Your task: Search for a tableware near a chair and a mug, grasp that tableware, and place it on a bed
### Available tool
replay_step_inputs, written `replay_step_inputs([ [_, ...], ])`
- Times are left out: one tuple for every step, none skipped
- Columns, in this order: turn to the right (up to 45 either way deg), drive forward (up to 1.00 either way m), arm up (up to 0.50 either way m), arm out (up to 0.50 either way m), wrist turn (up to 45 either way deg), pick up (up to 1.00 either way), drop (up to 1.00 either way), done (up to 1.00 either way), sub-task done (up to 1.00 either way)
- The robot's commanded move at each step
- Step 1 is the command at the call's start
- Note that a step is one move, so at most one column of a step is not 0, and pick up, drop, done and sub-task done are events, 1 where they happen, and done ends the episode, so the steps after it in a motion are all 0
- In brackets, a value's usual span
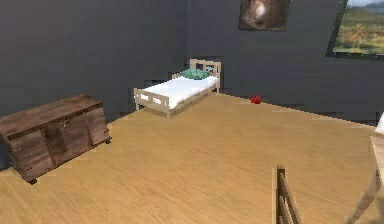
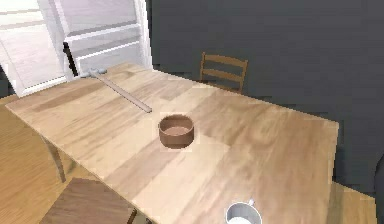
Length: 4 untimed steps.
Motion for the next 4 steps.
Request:
replay_step_inputs([
  [0.0,0.0,0.5,0.0,0.0,0.0,0.0,0.0,0.0],
  [0.0,0.0,0.36,0.0,0.0,0.0,0.0,0.0,0.0],
  [0.0,0.0,0.0,0.42,0.0,0.0,0.0,0.0,0.0],
  [0.0,0.0,0.0,0.0,45.0,0.0,0.0,0.0,0.0],
])
